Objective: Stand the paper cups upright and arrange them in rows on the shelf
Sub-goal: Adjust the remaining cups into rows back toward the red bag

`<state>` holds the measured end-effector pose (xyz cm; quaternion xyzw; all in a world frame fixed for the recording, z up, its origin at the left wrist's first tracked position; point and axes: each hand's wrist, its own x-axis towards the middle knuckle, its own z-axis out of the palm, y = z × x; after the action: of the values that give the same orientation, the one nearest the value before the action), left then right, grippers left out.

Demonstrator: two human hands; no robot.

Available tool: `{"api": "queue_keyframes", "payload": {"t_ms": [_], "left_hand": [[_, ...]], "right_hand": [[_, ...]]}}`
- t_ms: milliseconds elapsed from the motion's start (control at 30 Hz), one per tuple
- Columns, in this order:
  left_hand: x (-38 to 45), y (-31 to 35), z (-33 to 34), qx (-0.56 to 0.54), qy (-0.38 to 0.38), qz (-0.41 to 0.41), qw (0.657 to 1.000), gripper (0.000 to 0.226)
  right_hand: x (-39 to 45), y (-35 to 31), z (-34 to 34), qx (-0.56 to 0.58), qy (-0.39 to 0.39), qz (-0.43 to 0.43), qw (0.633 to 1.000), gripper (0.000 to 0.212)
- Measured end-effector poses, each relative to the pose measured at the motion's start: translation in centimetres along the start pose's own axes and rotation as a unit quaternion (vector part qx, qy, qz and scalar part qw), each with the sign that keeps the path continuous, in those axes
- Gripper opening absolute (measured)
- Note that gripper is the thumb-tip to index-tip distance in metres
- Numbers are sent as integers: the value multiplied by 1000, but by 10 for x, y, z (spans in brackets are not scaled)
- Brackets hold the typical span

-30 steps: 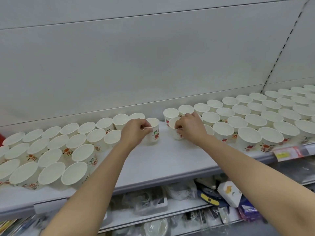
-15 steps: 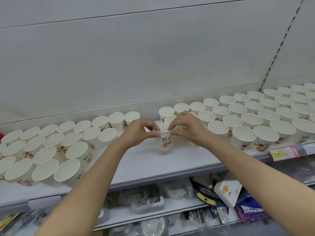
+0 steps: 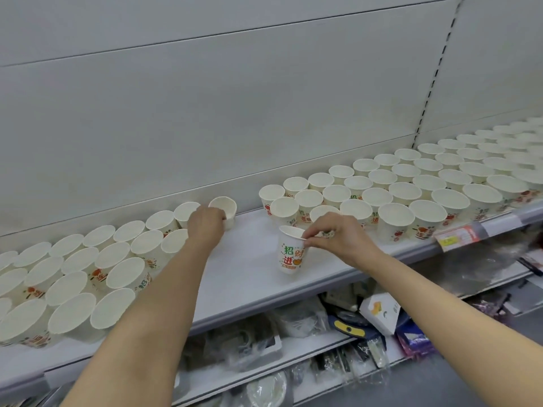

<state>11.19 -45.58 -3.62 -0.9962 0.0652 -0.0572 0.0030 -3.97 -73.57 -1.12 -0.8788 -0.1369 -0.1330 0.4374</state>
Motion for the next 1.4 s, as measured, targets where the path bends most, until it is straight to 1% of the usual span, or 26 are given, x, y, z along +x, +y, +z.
{"api": "queue_keyframes", "payload": {"t_ms": [67, 133, 167, 267, 300, 367, 433, 533, 600, 700, 867, 1000, 1100, 1133, 1200, 1267, 1300, 1334, 1400], "left_hand": [[0, -3, 5, -23, 19, 3, 1000, 23], [-7, 5, 3, -66, 46, 28, 996, 17], [-15, 12, 1, -95, 57, 48, 993, 14], [-49, 39, -9, -175, 61, 103, 977, 4], [-61, 48, -13, -208, 55, 110, 970, 3], [-80, 66, -23, -259, 49, 121, 957, 8], [-93, 83, -31, -276, 50, 135, 950, 5], [-102, 111, -40, -272, 60, 141, 950, 4], [-104, 130, -43, -262, 47, 138, 954, 6], [-109, 151, -38, -230, 28, 119, 965, 9], [-120, 177, -31, -212, 54, 89, 972, 14], [-121, 197, -31, -197, 41, 85, 976, 12], [-122, 201, -31, -197, 25, 84, 977, 11], [-123, 200, -32, -206, 24, 85, 975, 14], [-126, 195, -33, -221, 31, 97, 970, 28], [-128, 187, -33, -215, 33, 117, 969, 39], [-129, 183, -34, -206, 29, 124, 970, 41], [-130, 181, -34, -191, 24, 127, 973, 39], [-129, 181, -35, -152, 27, 135, 979, 28]], "right_hand": [[-11, -1, -2, -16, 6, -4, 1000, 13], [-25, 1, -5, -39, 24, -6, 999, 7], [-34, 3, -7, -43, 36, 7, 998, 7], [-58, 9, -22, -48, 65, 47, 996, 8], [-65, 12, -30, -56, 71, 52, 995, 8], [-72, 19, -50, -84, 80, 48, 992, 8], [-74, 30, -72, -119, 88, 45, 988, 6], [-67, 47, -98, -173, 83, 50, 980, 4], [-61, 55, -107, -212, 66, 39, 974, 4], [-57, 64, -107, -259, 43, -6, 965, 5], [-51, 73, -106, -289, 44, -83, 953, 3], [-49, 83, -103, -293, 38, -126, 947, 4], [-47, 91, -104, -292, 29, -130, 947, 3], [-47, 93, -104, -289, 28, -128, 948, 5], [-48, 96, -105, -276, 32, -129, 952, 13], [-49, 96, -106, -267, 26, -145, 952, 20], [-49, 96, -106, -266, 21, -151, 952, 22], [-48, 96, -105, -266, 17, -155, 951, 23], [-45, 97, -103, -264, 9, -160, 951, 21]]}}
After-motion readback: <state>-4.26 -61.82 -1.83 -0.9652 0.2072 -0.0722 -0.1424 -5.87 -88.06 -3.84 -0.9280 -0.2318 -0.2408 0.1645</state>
